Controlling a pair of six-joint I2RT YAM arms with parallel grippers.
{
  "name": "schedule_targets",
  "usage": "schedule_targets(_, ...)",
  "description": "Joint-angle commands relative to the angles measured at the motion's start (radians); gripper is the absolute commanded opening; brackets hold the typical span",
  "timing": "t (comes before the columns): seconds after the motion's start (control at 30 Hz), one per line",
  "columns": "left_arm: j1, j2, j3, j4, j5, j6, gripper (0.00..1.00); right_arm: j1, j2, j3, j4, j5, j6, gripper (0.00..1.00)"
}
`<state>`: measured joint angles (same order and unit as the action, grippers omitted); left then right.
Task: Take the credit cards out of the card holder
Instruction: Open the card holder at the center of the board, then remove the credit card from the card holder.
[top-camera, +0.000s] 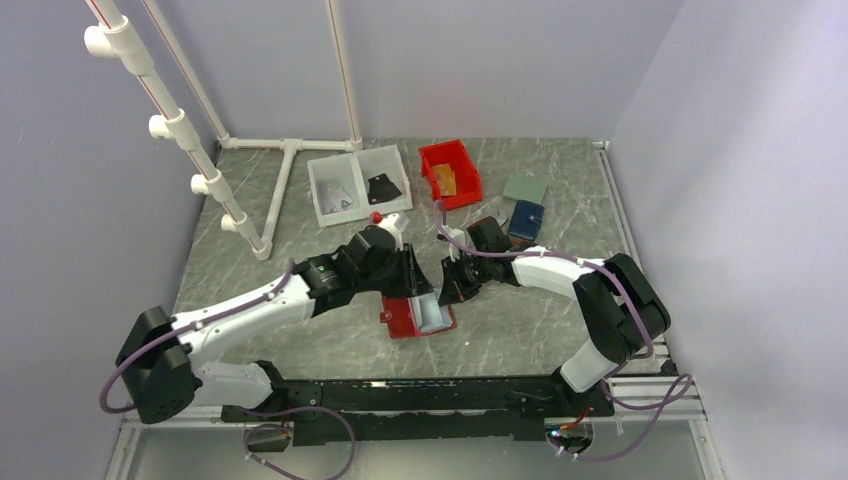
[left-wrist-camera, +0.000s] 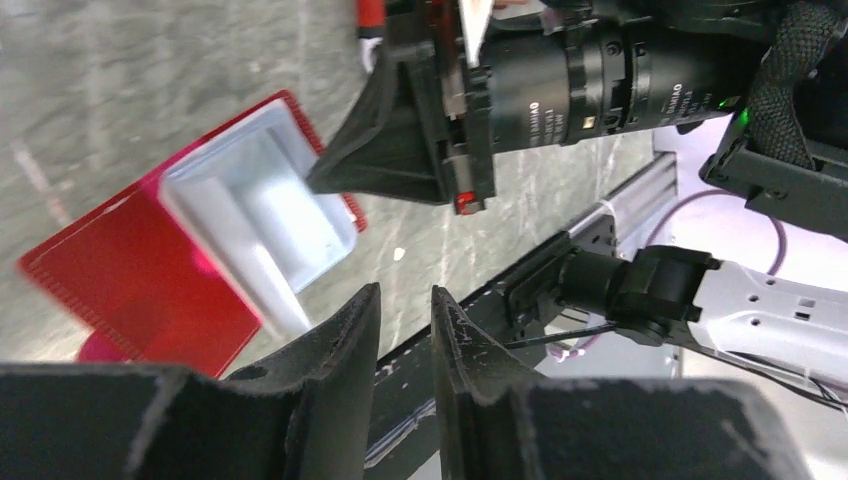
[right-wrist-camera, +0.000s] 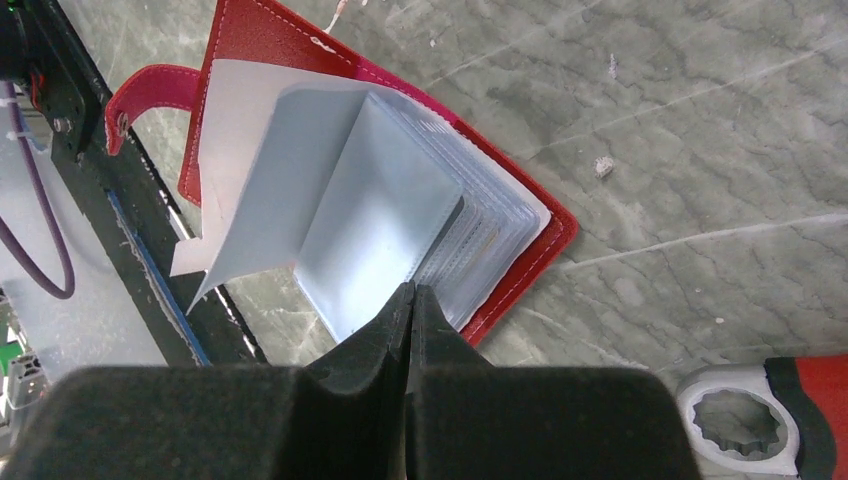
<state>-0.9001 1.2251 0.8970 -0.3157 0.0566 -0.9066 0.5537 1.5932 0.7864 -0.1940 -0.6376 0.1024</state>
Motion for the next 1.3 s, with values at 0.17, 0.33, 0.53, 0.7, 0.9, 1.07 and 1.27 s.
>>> schedule_targets(0.17, -0.013, 0.192, 0.023, 0.194, 0.107, -0.036, 0.31, 0.003, -0.034, 0.036, -0.015, -0.028, -0.025, 0.00)
schedule_targets(0.33, -0.014, 0.256, 0.003, 0.157, 0.063, -0.075, 0.31, -0.005, -0.024, 0.037, -0.015, -0.024, -0.014, 0.00)
schedule_targets(0.53, -0.014, 0.298, -0.009, 0.051, -0.011, -0.111, 0.34, -0.005, -0.014, 0.038, -0.016, -0.021, -0.014, 0.00)
schedule_targets(0.7, -0.014, 0.292, -0.018, -0.008, -0.050, -0.117, 0.46, -0.005, -0.003, 0.040, -0.021, -0.031, -0.020, 0.00)
schedule_targets(0.9, -0.013, 0.313, -0.022, -0.034, -0.053, -0.123, 0.56, -0.003, 0.004, 0.043, -0.023, -0.041, -0.021, 0.00)
schedule_targets(1.07, -0.013, 0.342, -0.039, 0.003, -0.028, -0.128, 0.60, -0.005, -0.006, 0.047, -0.028, 0.000, -0.026, 0.00)
schedule_targets(1.27, -0.009, 0.341, -0.059, 0.016, -0.032, -0.127, 0.63, -0.005, -0.007, 0.045, -0.034, 0.056, -0.035, 0.01)
